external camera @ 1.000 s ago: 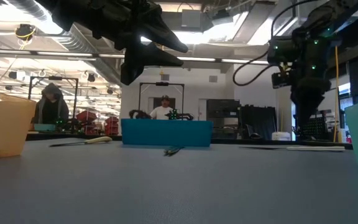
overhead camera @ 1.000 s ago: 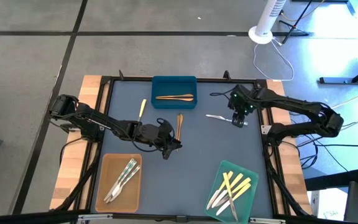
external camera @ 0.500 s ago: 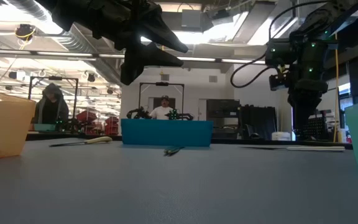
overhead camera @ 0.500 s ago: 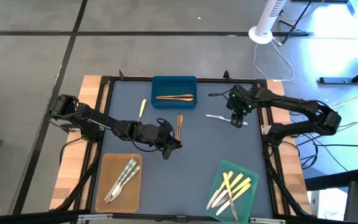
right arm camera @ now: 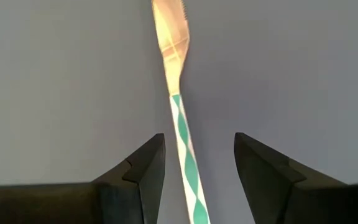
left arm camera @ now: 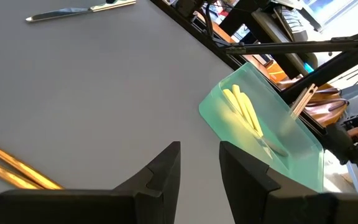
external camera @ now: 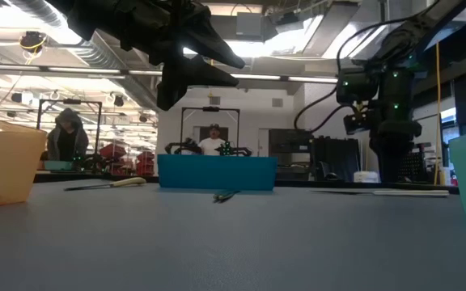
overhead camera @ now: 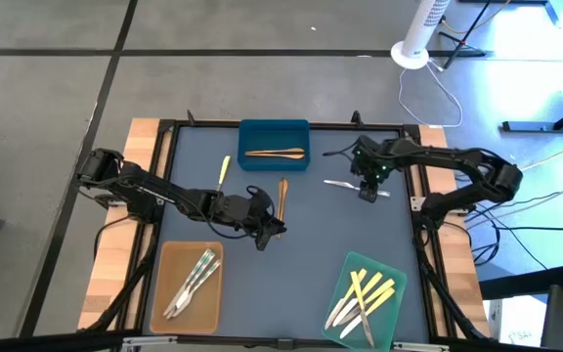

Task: Sort silverware by color (type)
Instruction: Put the green patterned knife into the orange bin

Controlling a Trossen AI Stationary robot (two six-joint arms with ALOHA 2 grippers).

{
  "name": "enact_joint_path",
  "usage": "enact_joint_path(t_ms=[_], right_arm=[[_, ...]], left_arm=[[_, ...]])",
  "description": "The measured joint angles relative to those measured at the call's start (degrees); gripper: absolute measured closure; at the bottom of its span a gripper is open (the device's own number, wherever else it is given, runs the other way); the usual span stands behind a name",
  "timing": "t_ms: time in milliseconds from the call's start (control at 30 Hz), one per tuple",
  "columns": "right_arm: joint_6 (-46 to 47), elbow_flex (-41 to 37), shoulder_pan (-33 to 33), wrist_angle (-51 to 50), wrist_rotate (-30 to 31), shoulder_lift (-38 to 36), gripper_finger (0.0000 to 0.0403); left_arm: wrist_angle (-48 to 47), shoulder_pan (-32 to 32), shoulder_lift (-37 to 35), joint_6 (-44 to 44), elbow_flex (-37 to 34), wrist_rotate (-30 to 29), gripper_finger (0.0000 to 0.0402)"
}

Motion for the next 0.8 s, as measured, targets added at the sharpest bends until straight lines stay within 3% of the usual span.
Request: enact_joint_path(t_ms=[800], right_arm=[[-1.7,-0.1,0.0,2.4,0.9,5.3,0.0224]], left_arm=[[0.0,0.0,0.0,0.0,0.0,0.0,0.0296]])
